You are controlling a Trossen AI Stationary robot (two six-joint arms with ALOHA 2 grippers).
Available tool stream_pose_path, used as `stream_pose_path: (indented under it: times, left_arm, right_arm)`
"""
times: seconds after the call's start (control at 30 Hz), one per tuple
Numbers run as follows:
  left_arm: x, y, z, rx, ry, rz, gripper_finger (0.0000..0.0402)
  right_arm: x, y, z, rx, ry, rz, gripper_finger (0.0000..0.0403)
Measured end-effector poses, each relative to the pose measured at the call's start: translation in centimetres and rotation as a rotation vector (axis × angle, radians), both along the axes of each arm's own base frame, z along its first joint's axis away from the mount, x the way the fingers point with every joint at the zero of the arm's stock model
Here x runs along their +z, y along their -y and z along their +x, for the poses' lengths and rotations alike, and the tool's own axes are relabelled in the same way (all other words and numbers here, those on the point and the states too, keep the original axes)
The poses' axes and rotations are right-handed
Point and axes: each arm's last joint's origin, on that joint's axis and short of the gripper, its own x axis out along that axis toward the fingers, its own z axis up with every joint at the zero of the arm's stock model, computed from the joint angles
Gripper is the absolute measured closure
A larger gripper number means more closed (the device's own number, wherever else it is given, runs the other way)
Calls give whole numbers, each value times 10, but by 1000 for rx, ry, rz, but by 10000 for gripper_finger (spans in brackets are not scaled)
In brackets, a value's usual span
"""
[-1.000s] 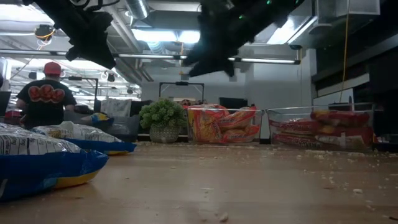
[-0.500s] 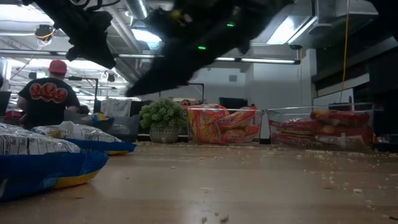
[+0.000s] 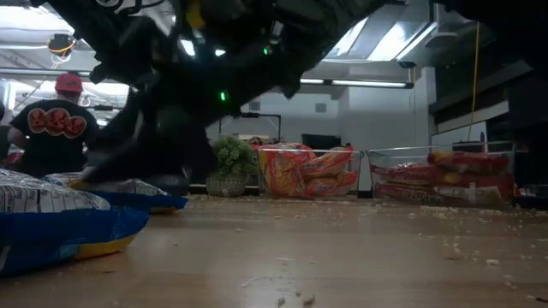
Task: Sort Maruchan noodles
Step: Put the blue noodle pack into the black bin
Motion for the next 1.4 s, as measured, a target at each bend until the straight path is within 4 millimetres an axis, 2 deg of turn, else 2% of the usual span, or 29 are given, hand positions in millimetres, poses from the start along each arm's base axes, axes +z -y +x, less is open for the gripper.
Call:
stream_pose_path:
  times: [0.17,0.33,0.43,0.57,0.67,0.9,1.03,1.17,1.4]
  left_arm:
    - [0,0,0,3,2,-2,333]
    - [0,0,0,6,3,-3,333]
    - [0,0,0,6,3,-4,333]
    - [0,0,0,7,3,-3,333]
    - [0,0,0,7,4,-3,333]
    - [0,0,0,8,3,-3,333]
    - [0,0,0,7,4,-3,333]
    - [0,0,0,7,3,-2,333]
    - [0,0,0,6,3,-2,333]
  right_arm:
    - [-28,-6,1,31,-24,-56,54]
    - [-37,-4,3,-44,-15,-111,55]
    - [-39,-3,4,-71,-12,-128,75]
    - [-41,-2,3,-133,-21,-170,133]
    - [-41,6,4,-227,-20,-222,190]
    - [-41,8,3,-332,-27,-247,328]
    - [-31,5,9,-408,-80,-176,393]
    - [-15,8,15,-483,-144,-94,394]
    - [38,16,27,-535,-172,-4,402]
